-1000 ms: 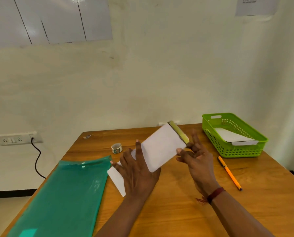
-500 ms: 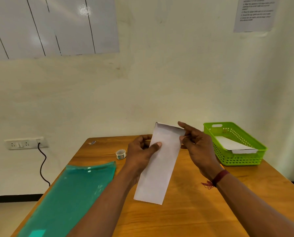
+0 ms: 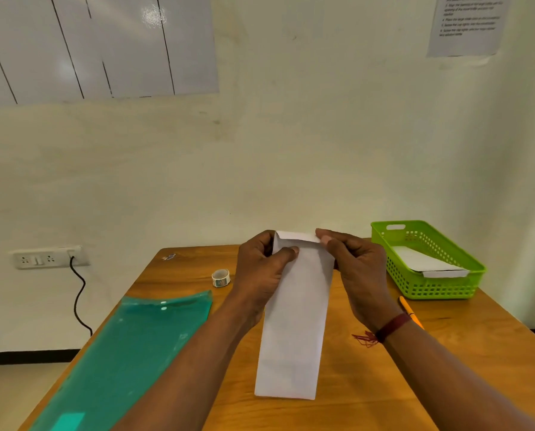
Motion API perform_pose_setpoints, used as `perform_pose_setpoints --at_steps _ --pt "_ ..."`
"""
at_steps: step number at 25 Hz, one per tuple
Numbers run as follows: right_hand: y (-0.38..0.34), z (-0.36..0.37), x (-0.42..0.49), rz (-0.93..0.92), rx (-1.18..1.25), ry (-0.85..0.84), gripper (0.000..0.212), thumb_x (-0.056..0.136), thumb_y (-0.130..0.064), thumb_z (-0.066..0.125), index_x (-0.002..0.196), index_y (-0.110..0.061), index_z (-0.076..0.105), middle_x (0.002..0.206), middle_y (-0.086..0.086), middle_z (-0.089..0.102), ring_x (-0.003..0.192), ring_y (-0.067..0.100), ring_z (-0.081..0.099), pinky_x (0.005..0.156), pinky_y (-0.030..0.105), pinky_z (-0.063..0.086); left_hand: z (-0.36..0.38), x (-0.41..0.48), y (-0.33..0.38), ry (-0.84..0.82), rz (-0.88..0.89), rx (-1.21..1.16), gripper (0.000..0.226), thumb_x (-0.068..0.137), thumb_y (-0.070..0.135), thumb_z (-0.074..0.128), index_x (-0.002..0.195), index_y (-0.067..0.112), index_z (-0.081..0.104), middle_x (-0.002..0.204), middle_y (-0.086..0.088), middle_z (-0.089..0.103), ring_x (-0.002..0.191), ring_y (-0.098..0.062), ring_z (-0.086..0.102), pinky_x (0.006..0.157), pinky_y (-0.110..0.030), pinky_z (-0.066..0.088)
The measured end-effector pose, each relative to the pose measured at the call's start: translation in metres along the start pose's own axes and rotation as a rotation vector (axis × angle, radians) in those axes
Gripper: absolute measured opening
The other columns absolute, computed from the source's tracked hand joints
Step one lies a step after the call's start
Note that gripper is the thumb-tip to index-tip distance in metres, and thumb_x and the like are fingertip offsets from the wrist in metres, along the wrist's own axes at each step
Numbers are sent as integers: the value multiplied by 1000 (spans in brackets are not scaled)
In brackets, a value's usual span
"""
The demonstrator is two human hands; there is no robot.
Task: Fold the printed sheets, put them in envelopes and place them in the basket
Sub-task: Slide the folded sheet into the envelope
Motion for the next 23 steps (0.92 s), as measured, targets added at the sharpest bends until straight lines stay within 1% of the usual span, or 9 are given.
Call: perform_pose_setpoints --at_steps 3,7,9,12,15,17,19,21,23 --pt "-6 5 -1 12 30 95 4 80 -12 76 84 -12 76 82 -2 76 77 8 70 64 17 52 4 -3 2 7 35 1 8 89 11 66 96 13 71 92 -5 73 89 -27 69 79 -47 58" --pt "-10 8 1 -15 7 138 12 73 -10 82 83 -10 76 81 0 75 78 10 69 68 19 54 8 -4 0 -14 59 -114 16 83 16 63 92 4 67 93 -18 68 85 -30 64 73 -43 55" --pt "-12 9 0 -61 -38 109 11 75 -9 81 85 -12 75 83 -1 75 81 11 69 73 23 56 10 -5 2 7 67 -139 18 87 22 70 93 5 69 92 -15 71 85 -27 67 74 -40 56" --pt "-14 10 -4 -159 -165 74 13 83 -8 73 91 -19 73 87 -5 73 86 9 68 76 26 57 10 -3 2 45 96 -81 9 86 22 74 84 13 74 84 -5 74 79 -17 70 71 -32 58" --pt "-12 9 -5 -170 -179 64 23 91 -5 62 105 -22 66 82 6 70 77 12 66 67 21 55 7 -3 0 47 114 -80 5 86 17 73 82 17 76 82 -1 76 78 -11 70 68 -24 55" --pt "-10 8 -4 -164 -178 80 24 95 -5 57 111 -22 63 72 18 64 65 16 57 57 21 47 6 -3 -1 52 110 -78 7 87 16 71 86 19 78 85 0 77 83 -14 72 72 -25 57" --pt "-8 6 -3 -147 -172 71 23 97 -8 52 114 -22 61 67 19 58 59 15 47 53 27 40 7 -3 -3 54 99 -78 9 89 17 69 89 18 78 88 -1 77 87 -17 71 77 -30 59" --pt "-7 4 -4 -129 -153 39 24 98 -9 51 118 -22 57 66 6 59 61 10 51 54 26 43 8 -1 -3 79 76 -96 9 89 19 69 90 16 78 90 -4 77 89 -20 71 80 -34 58" --pt "-4 -1 -11 -102 -156 -13 32 96 -11 54 124 -26 51 71 5 65 70 11 62 62 27 53 6 0 -2 109 41 -181 9 87 17 70 90 12 77 92 -9 76 90 -22 70 83 -39 57"
Point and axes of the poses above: each hand's wrist, its own x-axis towards the middle knuckle, its own z-axis out of the palm, y = z × x, the point moved 2 cm from there along x, towards the middle knuckle
